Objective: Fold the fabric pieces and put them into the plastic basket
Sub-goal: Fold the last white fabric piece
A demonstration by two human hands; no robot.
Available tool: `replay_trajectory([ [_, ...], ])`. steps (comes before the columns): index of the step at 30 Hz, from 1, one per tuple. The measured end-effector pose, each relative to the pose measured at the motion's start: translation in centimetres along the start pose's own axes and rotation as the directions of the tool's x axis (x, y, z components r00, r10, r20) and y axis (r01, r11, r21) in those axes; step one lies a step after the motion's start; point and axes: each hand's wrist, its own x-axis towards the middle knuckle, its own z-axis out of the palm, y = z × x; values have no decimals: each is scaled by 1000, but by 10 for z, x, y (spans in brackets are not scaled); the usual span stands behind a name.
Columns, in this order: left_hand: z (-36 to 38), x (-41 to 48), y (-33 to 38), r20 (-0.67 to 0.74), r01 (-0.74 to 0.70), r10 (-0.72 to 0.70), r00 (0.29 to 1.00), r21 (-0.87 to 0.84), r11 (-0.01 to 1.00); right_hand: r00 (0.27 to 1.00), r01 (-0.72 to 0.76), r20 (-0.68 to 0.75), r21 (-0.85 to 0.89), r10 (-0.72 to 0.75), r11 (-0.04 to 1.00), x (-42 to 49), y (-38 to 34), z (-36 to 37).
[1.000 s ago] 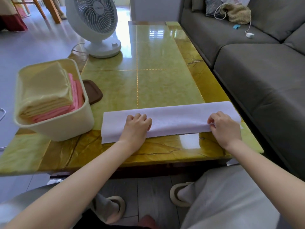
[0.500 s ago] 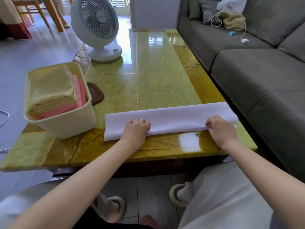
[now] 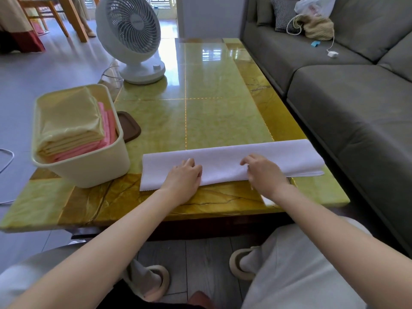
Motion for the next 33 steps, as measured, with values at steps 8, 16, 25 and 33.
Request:
replay_trajectory([
  [8,4,16,-25,86,138,-134,987,-47,989,945,217,238,58,-224,975,39,-71,26],
  [16,-1,12,-59,100,359,-349,932,-93,929,942,156,316,-105,-115,982,51,-78,33],
  [25,-11,-3,-73,112,545,-533,838,-144,826,940,78,341,-260,16,962,59,-95,39],
  [33,-17,-4,-83,194,645,-618,762,-149,749,948,84,318,-228,-7,970,52,-109,45],
])
